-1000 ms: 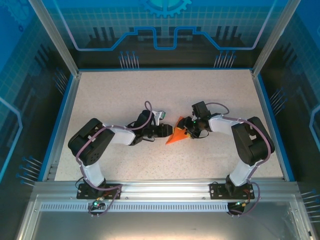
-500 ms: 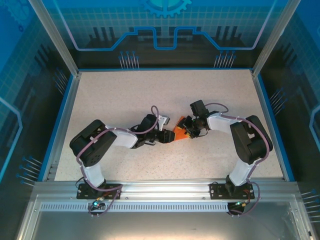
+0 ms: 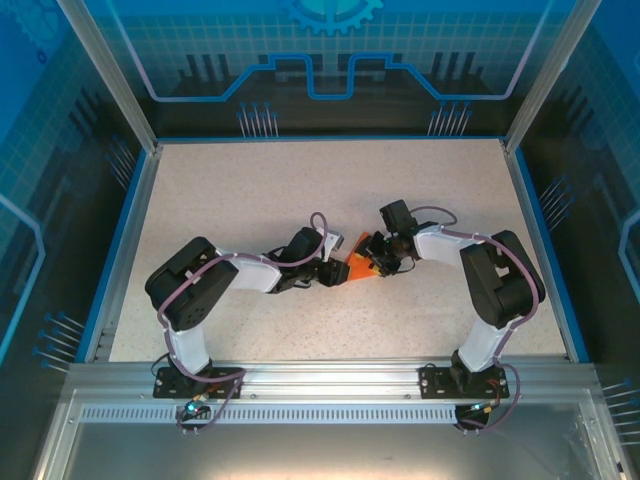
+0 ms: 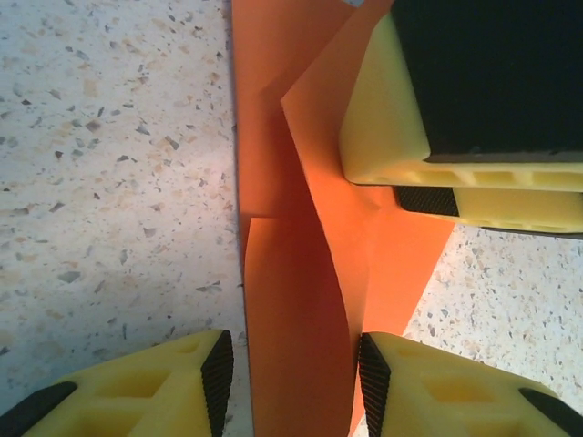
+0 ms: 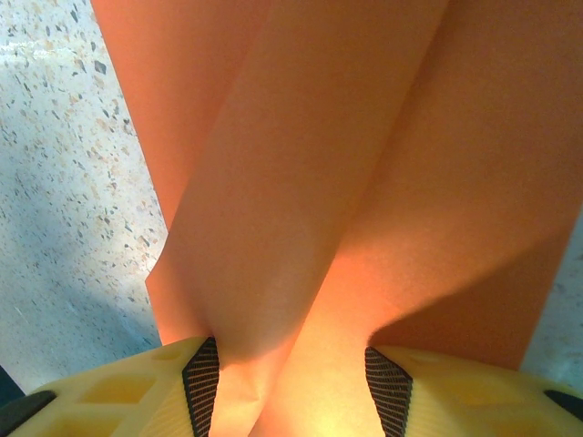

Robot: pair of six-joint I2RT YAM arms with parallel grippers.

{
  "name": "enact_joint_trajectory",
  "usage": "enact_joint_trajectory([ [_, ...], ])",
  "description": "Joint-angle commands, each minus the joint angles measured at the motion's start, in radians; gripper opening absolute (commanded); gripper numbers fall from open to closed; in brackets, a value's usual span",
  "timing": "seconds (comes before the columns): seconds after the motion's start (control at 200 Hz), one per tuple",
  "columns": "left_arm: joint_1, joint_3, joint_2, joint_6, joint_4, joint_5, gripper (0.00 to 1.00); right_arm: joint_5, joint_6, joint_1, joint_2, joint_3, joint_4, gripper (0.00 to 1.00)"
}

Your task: Fold a paper plane with a square sheet of paper (pick it up from the middle)

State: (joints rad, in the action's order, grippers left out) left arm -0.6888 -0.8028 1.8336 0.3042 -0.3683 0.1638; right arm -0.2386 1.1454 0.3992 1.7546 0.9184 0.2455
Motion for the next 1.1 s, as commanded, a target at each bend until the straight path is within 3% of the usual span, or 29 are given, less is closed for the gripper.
enact_joint_trajectory([
  [0.0,-0.005,-0.027,0.02,-0.028,0.038,-0.04,0.44,0.149,0.007,0.004,0.094,-0.067,0.192,0.53],
  [0.19,-0.005,-0.051,0.038,-0.02,0.086,-0.068,0.38,0.151,0.005,0.004,0.095,-0.067,0.193,0.53],
  [0.695,-0.005,-0.088,0.058,-0.007,0.16,-0.064,0.35,0.206,-0.044,0.004,0.103,-0.046,0.235,0.54],
  [1.095,0.007,-0.074,-0.102,0.144,0.166,-0.042,0.49,0.265,-0.017,0.021,0.193,0.03,0.327,0.53],
])
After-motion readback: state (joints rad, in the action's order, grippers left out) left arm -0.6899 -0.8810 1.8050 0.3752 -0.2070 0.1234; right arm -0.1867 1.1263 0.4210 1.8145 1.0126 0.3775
